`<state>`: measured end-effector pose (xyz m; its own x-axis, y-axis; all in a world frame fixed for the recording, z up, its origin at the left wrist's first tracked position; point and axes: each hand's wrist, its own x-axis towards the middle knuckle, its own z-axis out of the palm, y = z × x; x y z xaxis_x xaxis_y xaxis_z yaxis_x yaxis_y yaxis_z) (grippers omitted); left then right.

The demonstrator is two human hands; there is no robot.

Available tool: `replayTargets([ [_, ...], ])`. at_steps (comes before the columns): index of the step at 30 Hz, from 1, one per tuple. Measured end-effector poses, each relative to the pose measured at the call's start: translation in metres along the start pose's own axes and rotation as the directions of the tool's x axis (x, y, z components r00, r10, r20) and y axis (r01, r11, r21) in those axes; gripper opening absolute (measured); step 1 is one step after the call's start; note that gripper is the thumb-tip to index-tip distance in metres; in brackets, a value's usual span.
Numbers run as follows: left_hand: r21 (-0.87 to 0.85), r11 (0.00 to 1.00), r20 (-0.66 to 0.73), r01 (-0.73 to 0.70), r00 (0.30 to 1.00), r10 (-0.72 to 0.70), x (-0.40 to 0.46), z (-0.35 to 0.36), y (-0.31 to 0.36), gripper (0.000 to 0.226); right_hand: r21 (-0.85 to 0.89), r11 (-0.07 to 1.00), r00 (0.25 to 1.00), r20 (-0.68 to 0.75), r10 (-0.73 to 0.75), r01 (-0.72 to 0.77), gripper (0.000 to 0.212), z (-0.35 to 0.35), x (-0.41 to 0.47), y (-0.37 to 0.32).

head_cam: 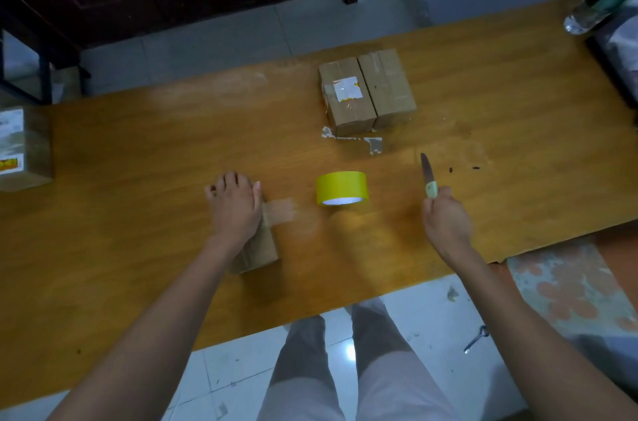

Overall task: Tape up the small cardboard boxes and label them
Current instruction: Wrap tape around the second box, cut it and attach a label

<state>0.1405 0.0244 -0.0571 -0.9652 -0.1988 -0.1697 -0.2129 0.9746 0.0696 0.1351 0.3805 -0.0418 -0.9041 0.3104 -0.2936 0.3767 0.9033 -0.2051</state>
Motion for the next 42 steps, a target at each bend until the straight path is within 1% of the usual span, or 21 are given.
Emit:
replayTargets([
  [2, -0.085, 0.996, -0.052, -0.025, 0.998, 0.021, -0.003, -0.001, -0.003, 0.037, 0.139, 0.990, 0.996, -0.081, -0.025, 0.036, 0.024, -0.012, -0.018, -0.012],
  [4, -0.154, 0.988, -0.126, -0.026, 0.992, 0.007, -0.008, -0.001, -0.008, 0.032, 0.326, 0.941, 0.991, -0.118, -0.057, 0.093, 0.025, -0.020, -0.043, -0.033],
  [5, -0.150, 0.989, -0.145, -0.016, 0.989, -0.006, -0.011, -0.001, -0.009, 0.031, 0.401, 0.907, 0.990, -0.112, -0.087, 0.125, 0.027, -0.022, -0.058, -0.046],
  [7, -0.126, 0.992, -0.127, 0.019, 0.991, -0.035, -0.017, 0.001, -0.010, 0.031, 0.453, 0.875, 0.985, -0.056, -0.166, 0.173, 0.034, -0.017, -0.088, -0.075],
  [8, -0.123, 0.992, -0.112, 0.031, 0.993, -0.045, -0.018, 0.002, -0.009, 0.031, 0.429, 0.882, 0.978, -0.014, -0.207, 0.193, 0.036, -0.010, -0.102, -0.089],
  [9, -0.122, 0.992, -0.097, 0.034, 0.994, -0.046, -0.019, 0.002, -0.009, 0.031, 0.357, 0.906, 0.967, 0.025, -0.253, 0.228, 0.036, -0.001, -0.113, -0.102],
  [10, -0.117, 0.993, -0.084, 0.033, 0.996, -0.043, -0.018, 0.001, -0.009, 0.031, 0.250, 0.925, 0.951, 0.047, -0.306, 0.286, 0.035, 0.011, -0.123, -0.114],
  [11, -0.110, 0.993, -0.074, 0.034, 0.996, -0.043, -0.018, 0.001, -0.009, 0.032, 0.151, 0.928, 0.933, 0.063, -0.354, 0.342, 0.033, 0.023, -0.132, -0.125],
  [12, -0.104, 0.994, -0.072, 0.035, 0.996, -0.042, -0.017, 0.001, -0.009, 0.032, 0.091, 0.922, 0.920, 0.080, -0.384, 0.377, 0.033, 0.034, -0.138, -0.134],
  [13, -0.101, 0.994, -0.076, 0.031, 0.996, -0.039, -0.017, 0.001, -0.009, 0.032, 0.071, 0.916, 0.910, 0.106, -0.400, 0.395, 0.033, 0.045, -0.142, -0.141],
  [16, -0.093, 0.995, -0.100, 0.025, 0.994, -0.035, -0.018, 0.003, -0.010, 0.032, 0.080, 0.910, 0.894, 0.173, -0.414, 0.406, 0.033, 0.072, -0.145, -0.153],
  [21, -0.093, 0.995, -0.112, 0.031, 0.993, -0.041, -0.017, 0.006, -0.009, 0.035, 0.075, 0.903, 0.892, 0.138, -0.431, 0.424, 0.032, 0.097, -0.149, -0.156],
  [24, -0.108, 0.994, -0.117, 0.033, 0.992, -0.046, -0.017, 0.006, -0.009, 0.037, 0.059, 0.904, 0.896, 0.121, -0.427, 0.423, 0.032, 0.100, -0.149, -0.153],
  [27, -0.119, 0.992, -0.123, 0.030, 0.991, -0.045, -0.018, 0.006, -0.010, 0.038, 0.037, 0.902, 0.890, 0.152, -0.430, 0.429, 0.034, 0.103, -0.151, -0.152],
  [30, -0.120, 0.992, -0.121, 0.029, 0.992, -0.044, -0.017, 0.006, -0.010, 0.038, 0.054, 0.894, 0.875, 0.184, -0.447, 0.445, 0.036, 0.103, -0.150, -0.152],
  [32, -0.125, 0.992, -0.126, 0.029, 0.991, -0.044, -0.017, 0.006, -0.010, 0.038, 0.046, 0.884, 0.866, 0.186, -0.464, 0.464, 0.037, 0.102, -0.147, -0.153],
  [34, -0.127, 0.992, -0.127, 0.027, 0.991, -0.043, -0.017, 0.007, -0.010, 0.038, 0.002, 0.873, 0.860, 0.175, -0.480, 0.487, 0.039, 0.103, -0.144, -0.155],
  [36, -0.126, 0.992, -0.125, 0.025, 0.991, -0.041, -0.017, 0.008, -0.010, 0.038, -0.031, 0.871, 0.858, 0.193, -0.476, 0.490, 0.040, 0.104, -0.144, -0.155],
  [42, -0.135, 0.990, -0.124, 0.030, 0.991, -0.047, -0.018, 0.008, -0.010, 0.039, -0.038, 0.869, 0.853, 0.221, -0.473, 0.493, 0.040, 0.105, -0.153, -0.146],
])
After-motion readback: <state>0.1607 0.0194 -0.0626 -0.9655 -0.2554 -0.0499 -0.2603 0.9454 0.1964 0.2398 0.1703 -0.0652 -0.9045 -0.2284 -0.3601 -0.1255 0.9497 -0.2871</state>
